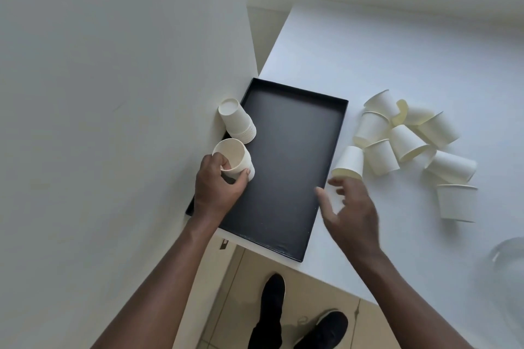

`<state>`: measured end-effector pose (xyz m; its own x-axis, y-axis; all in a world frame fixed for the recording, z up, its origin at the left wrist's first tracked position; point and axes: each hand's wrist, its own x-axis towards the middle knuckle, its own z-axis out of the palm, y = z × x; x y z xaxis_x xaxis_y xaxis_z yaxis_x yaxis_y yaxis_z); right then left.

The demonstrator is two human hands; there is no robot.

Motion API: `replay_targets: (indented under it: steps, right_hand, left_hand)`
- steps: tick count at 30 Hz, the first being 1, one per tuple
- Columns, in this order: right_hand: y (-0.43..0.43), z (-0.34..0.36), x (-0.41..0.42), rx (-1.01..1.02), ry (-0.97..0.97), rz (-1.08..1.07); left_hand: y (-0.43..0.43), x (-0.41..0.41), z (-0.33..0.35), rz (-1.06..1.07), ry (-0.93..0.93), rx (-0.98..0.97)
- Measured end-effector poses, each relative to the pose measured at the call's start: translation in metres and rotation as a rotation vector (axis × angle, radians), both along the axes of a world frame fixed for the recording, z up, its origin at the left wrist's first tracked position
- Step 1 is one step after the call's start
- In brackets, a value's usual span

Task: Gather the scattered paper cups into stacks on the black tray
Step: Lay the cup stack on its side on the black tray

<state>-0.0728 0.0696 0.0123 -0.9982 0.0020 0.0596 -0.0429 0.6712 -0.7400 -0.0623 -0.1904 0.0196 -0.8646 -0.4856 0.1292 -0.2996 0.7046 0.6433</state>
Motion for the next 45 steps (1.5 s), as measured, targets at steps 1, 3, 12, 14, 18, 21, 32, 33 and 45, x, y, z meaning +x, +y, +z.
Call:
replay_targets:
  steps: [1,3,12,14,18,21,32,33,45]
  right_hand:
    - [-0.019,0.010,-0.004,-0.157,-0.083,0.033]
    - [-0.059,0.025,-0.018,-0.376,-0.321,0.119]
    - [-0.127,0.014,-0.064,-0.513,-0.739,0.041]
    - [-0.124,0.005,-0.065,-0.717,-0.844,-0.040]
    - [-0.123,-0.006,-0.062,-0.837,-0.938,-0.058]
    - [-0.129,-0.012,-0.053,-0.708,-0.914,0.026]
    - [-0.094,-0.039,-0.048,0.326,-0.249,0.421]
    - [-0.090,-0.043,-0.044,0.384,-0.248,0.444]
    - [-0.082,-0.057,-0.037,0.447,-0.215,0.495]
  left_hand:
    - [0.001,-0.001,0.003,-0.035,-0.005,-0.014]
    - [0.004,-0.003,0.007,-0.134,-0.043,-0.044]
    - [-0.005,-0.015,0.007,-0.333,-0.023,-0.089]
    - [-0.013,-0.011,0.002,-0.166,-0.024,0.086]
    - [-0.004,-0.011,-0.003,0.379,-0.132,0.921]
    - [0.010,-0.021,-0.005,0.530,-0.076,1.537]
    - [0.014,-0.043,-0.023,0.284,0.159,0.506]
    - [0.013,-0.043,-0.028,0.204,0.194,0.381]
    - [-0.013,-0.054,-0.064,0.086,0.209,-0.061]
